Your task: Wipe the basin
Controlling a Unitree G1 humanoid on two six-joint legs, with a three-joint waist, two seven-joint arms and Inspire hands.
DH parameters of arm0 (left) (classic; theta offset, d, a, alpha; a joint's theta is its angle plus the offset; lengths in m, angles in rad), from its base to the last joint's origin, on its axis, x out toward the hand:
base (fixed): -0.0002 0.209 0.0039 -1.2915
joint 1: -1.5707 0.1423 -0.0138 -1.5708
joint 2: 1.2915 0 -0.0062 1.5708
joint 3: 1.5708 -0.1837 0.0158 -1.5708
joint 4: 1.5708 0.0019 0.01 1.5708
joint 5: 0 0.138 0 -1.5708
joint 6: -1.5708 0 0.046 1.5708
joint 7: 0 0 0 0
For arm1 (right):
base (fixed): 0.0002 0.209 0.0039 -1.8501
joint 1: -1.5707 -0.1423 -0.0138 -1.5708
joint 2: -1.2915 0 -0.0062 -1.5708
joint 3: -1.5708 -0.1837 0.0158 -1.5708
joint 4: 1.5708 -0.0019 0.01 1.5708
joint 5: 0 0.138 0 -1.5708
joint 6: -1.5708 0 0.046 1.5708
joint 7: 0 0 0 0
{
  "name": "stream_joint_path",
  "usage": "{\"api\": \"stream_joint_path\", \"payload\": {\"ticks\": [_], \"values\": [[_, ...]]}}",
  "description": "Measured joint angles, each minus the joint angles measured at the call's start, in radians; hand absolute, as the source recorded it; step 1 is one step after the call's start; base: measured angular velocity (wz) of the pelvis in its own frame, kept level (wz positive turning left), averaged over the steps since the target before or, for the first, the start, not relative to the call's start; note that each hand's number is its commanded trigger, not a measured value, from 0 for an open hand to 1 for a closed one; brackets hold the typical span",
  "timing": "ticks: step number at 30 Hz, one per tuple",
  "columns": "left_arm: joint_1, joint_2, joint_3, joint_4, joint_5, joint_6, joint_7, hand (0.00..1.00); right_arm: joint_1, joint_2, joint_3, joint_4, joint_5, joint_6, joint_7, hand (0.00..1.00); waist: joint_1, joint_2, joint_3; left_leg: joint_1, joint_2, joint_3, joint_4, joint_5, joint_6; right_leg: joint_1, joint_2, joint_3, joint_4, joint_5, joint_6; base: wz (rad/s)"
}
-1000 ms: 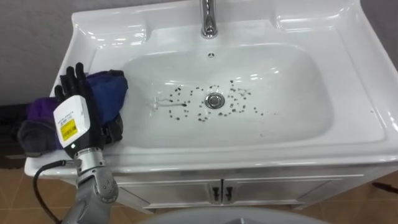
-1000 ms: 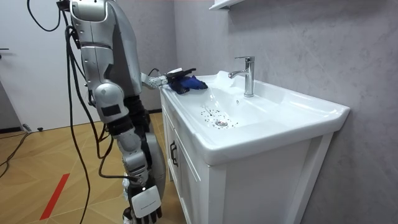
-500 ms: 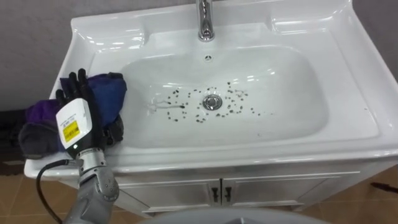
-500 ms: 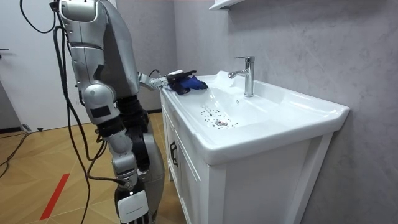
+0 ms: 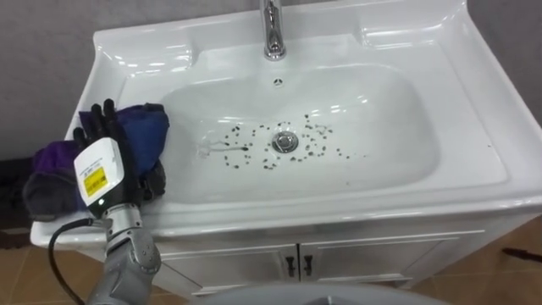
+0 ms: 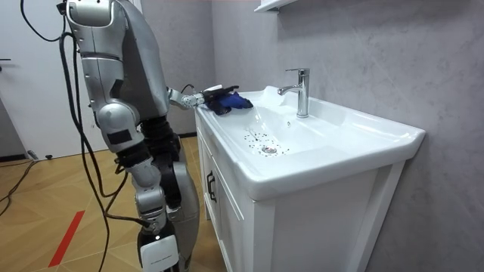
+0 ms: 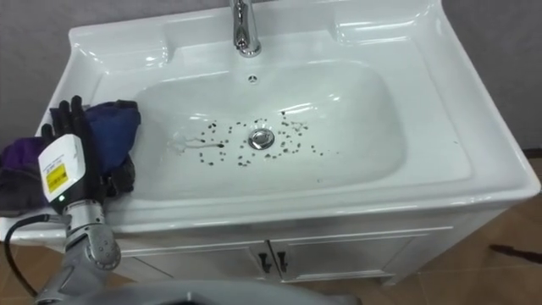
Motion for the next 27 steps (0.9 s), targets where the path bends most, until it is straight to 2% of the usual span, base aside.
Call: {"api": "stream_joint_path", "payload": {"ticks": [7,11,12,15,16,18,19,21,24,27], "values": [[-0.018,0.001,0.002,0.009,-0.002,0.026,-0.055,0.00,-0.001,0.002,0.000,0.002,-0.025,0.040,-0.001,0.00,-0.002,-0.006,-0.0024,0.003,0.000,0.002,0.001,0.000,0.000,-0.003,0.000,0.010,0.014,-0.003,0.000,-0.02],[-0.030,0.001,0.011,0.018,-0.001,0.035,-0.094,0.00,-0.001,0.003,0.000,0.002,-0.031,0.043,-0.005,0.00,-0.010,-0.007,-0.0026,0.003,0.000,0.001,0.002,0.001,0.000,-0.004,0.000,0.011,0.015,-0.004,0.000,0.00],[-0.030,0.001,0.013,0.019,-0.001,0.035,-0.096,0.03,-0.001,0.003,0.000,0.002,-0.034,0.043,-0.007,0.00,-0.012,-0.008,-0.0027,0.003,0.000,0.001,0.003,0.001,0.000,-0.004,0.000,0.011,0.016,-0.004,0.000,0.00],[-0.032,0.001,0.020,0.020,-0.002,0.035,-0.119,0.16,-0.001,0.004,0.000,0.001,-0.048,0.053,-0.012,0.00,-0.016,-0.008,-0.0027,0.003,0.000,0.002,0.003,0.001,0.000,-0.004,0.001,0.013,0.016,-0.003,0.000,0.00],[-0.033,0.002,0.021,0.020,-0.002,0.035,-0.129,0.26,-0.001,0.004,0.000,0.001,-0.053,0.060,-0.012,0.00,-0.016,-0.008,-0.0027,0.004,0.000,0.002,0.003,0.001,0.000,-0.004,0.001,0.013,0.016,-0.003,0.000,0.00],[-0.034,0.004,0.021,0.020,-0.002,0.035,-0.135,0.37,-0.001,0.004,0.000,0.002,-0.059,0.065,-0.012,0.00,-0.016,-0.008,-0.0027,0.004,0.000,0.002,0.003,0.001,0.000,-0.004,0.001,0.013,0.016,-0.003,0.000,0.00],[-0.034,0.004,0.021,0.020,-0.001,0.035,-0.138,0.51,-0.001,0.004,0.000,0.001,-0.060,0.065,-0.012,0.00,-0.016,-0.008,-0.0027,0.004,0.000,0.002,0.003,0.001,0.000,-0.004,0.001,0.014,0.015,-0.004,0.000,0.00],[-0.034,0.005,0.021,0.020,-0.001,0.035,-0.138,0.56,-0.002,0.004,0.000,0.001,-0.060,0.065,-0.012,0.00,-0.016,-0.008,-0.0028,0.003,0.000,0.002,0.003,0.001,0.000,-0.004,0.001,0.014,0.015,-0.004,0.000,0.00],[-0.045,0.014,0.030,0.020,0.011,0.035,-0.126,1.00,-0.002,0.004,0.000,0.000,-0.060,0.066,-0.013,0.00,-0.016,-0.010,-0.0040,0.002,0.000,0.002,0.003,0.001,0.000,-0.004,0.001,0.013,0.015,-0.004,0.000,0.00],[-0.057,0.023,0.035,0.020,0.015,0.036,-0.125,1.00,-0.002,0.004,0.000,-0.008,-0.060,0.079,-0.024,0.00,-0.016,-0.011,-0.0050,0.002,0.000,0.002,0.003,0.001,0.000,-0.004,0.001,0.013,0.015,-0.004,0.000,0.00]]}}
